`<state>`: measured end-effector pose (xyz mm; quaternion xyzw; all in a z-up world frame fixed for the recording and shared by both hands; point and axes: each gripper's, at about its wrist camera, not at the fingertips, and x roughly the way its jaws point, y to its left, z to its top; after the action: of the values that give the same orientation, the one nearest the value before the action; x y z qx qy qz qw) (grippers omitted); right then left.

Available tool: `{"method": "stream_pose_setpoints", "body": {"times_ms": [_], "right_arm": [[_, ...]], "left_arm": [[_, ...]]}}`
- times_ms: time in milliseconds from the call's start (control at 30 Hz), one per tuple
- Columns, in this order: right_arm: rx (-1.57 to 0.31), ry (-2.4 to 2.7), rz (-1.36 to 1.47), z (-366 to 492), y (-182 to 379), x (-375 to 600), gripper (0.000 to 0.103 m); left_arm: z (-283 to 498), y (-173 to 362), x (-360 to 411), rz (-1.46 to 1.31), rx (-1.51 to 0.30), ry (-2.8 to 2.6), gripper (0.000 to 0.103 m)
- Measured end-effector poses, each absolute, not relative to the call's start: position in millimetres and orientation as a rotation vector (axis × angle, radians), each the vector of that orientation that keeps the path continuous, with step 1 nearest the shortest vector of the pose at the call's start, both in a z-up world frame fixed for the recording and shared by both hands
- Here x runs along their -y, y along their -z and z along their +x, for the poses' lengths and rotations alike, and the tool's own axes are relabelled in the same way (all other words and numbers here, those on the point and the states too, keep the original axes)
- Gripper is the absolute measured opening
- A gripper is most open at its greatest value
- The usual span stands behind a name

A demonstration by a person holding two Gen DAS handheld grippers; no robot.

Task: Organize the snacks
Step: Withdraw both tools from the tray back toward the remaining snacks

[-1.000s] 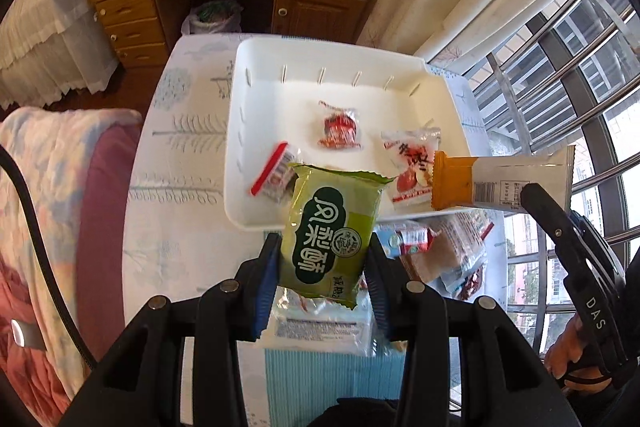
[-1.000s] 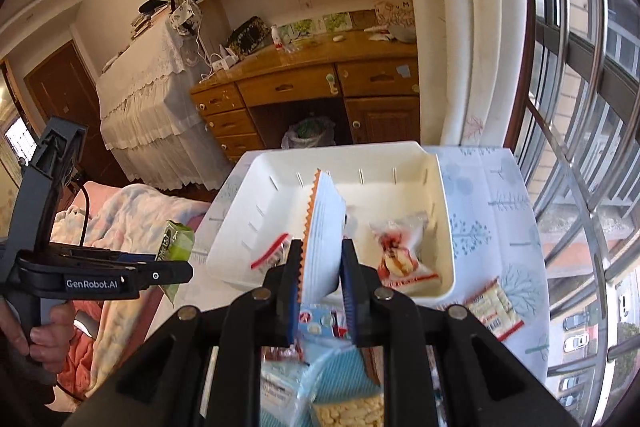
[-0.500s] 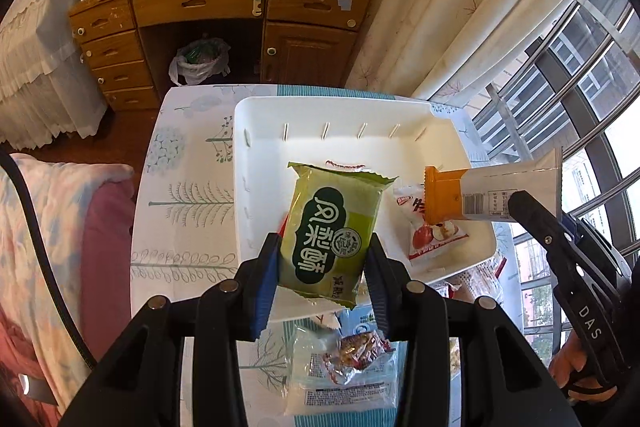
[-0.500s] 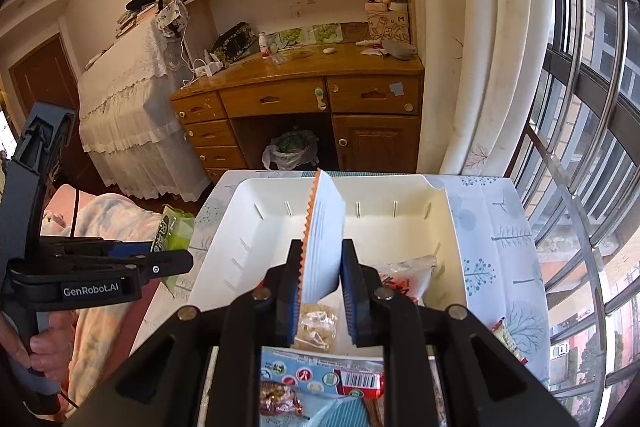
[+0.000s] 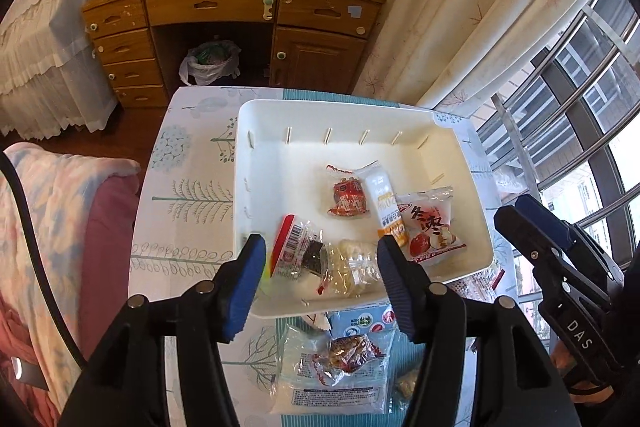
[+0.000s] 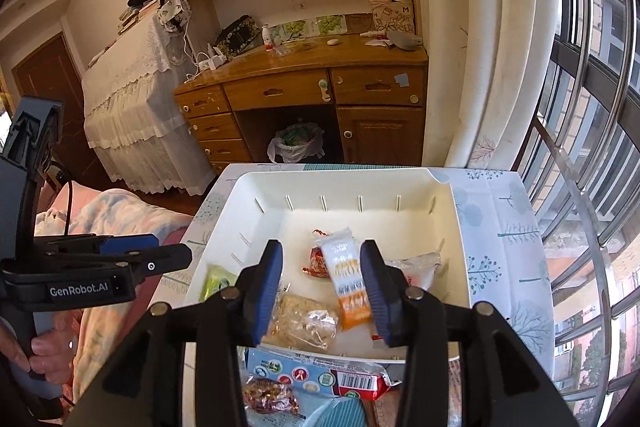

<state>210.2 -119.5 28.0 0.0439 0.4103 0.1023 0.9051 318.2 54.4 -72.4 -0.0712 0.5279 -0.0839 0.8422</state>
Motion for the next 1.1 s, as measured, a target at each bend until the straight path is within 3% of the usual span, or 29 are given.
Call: {"method": "stream_pose_setpoints", "body": {"times_ms": [433, 1100], "right_arm": [[-0.870, -0.273, 0.105, 172, -41, 159, 0.068], [-0.911, -0.209, 0.215, 125, -49, 171, 0.072]], "left_arm": [[253, 54, -31, -0.213, -1.098, 0.088, 0.060], [184, 34, -41, -0.202, -1.069, 0.112, 0.070]]}}
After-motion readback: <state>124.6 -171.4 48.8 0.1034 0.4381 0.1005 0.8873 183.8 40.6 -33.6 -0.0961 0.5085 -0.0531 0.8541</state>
